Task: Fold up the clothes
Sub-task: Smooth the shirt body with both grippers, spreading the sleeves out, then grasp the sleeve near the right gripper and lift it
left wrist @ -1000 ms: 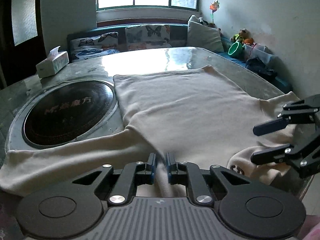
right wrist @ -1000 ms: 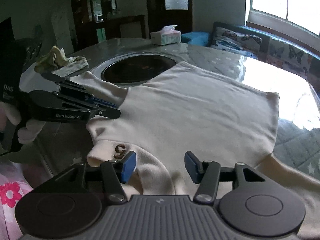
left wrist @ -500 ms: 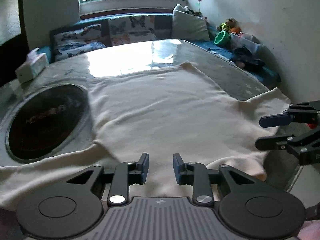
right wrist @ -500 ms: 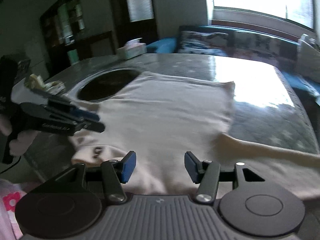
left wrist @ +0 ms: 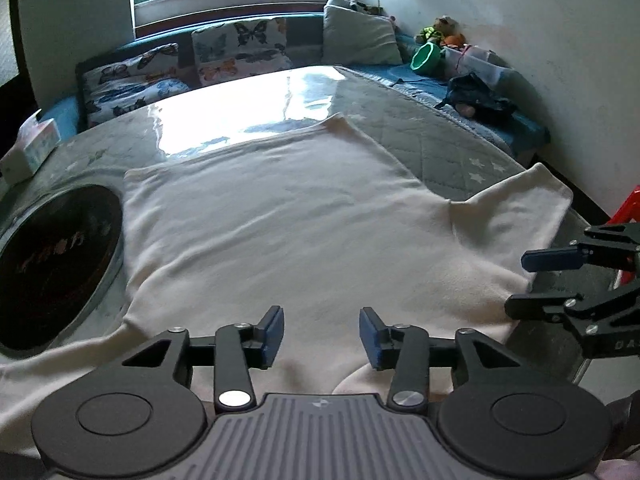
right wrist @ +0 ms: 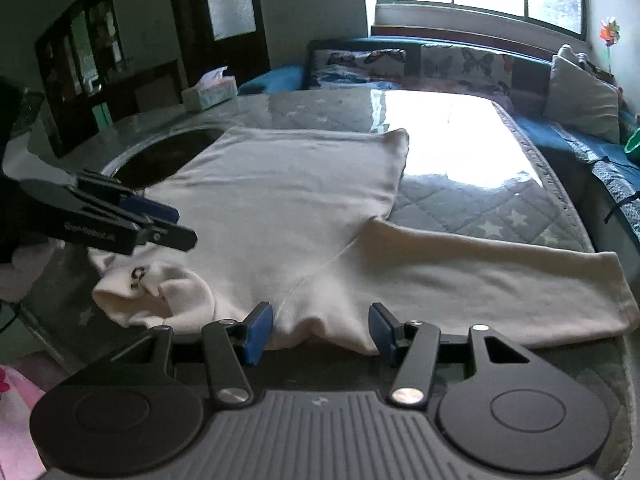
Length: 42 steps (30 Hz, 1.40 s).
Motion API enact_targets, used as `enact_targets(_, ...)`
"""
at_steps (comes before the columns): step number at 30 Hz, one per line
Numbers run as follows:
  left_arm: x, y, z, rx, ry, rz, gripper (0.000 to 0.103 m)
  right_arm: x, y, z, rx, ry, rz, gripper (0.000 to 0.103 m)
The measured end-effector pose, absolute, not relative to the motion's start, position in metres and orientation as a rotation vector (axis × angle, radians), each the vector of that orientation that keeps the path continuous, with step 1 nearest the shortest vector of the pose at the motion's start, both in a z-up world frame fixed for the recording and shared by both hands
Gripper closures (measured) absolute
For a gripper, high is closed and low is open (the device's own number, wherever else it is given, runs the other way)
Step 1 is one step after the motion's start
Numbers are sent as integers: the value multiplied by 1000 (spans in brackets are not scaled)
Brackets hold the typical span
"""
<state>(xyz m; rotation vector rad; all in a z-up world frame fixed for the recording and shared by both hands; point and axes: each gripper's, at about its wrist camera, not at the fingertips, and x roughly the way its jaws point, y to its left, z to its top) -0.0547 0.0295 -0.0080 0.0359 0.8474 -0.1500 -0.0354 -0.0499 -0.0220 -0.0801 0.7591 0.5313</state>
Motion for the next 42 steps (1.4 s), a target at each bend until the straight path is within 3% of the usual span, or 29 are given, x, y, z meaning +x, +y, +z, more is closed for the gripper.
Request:
enact_targets(21,-36,-8,-11,84,852,-213,37,-18,-156,-28,131,733,86,50)
enact_targets(37,-34,-32,-16,110,863,-258,30,6,-199,-38,205,709,-68,51)
enact_targets(42,-33,-37,-20,116,875,-265,29,18,-209,-47,247,716,-84,60)
